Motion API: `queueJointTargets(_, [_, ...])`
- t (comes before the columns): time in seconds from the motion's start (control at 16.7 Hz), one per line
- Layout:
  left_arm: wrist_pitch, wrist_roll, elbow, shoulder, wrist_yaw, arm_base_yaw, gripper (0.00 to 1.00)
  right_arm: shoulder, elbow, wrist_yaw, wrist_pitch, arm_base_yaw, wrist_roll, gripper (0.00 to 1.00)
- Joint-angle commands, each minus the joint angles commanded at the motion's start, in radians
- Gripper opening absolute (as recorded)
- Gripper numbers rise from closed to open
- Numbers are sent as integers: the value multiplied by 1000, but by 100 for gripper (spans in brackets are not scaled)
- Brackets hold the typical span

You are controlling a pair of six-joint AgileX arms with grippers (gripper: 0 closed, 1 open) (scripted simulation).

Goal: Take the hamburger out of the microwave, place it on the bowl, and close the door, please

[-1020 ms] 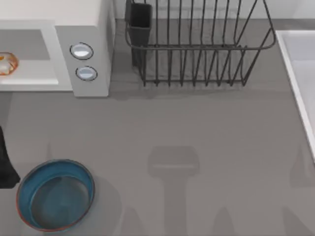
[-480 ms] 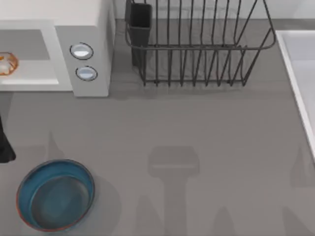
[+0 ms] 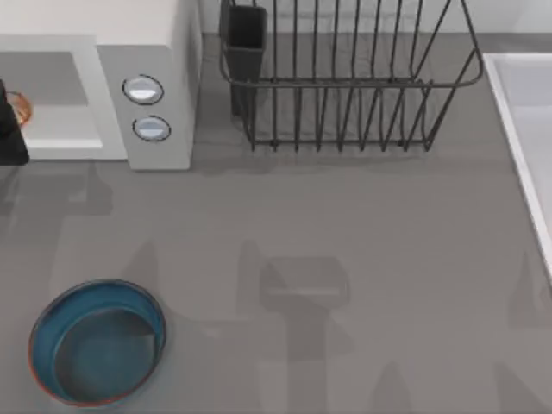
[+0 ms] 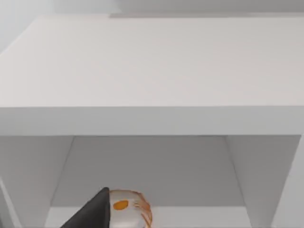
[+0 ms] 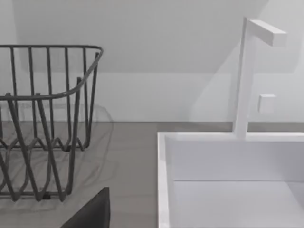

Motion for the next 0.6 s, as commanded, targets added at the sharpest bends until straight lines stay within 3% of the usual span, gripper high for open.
queueJointTargets(0.6, [433, 36, 412, 988, 92, 79, 100, 0, 0, 0, 0, 0, 0, 100])
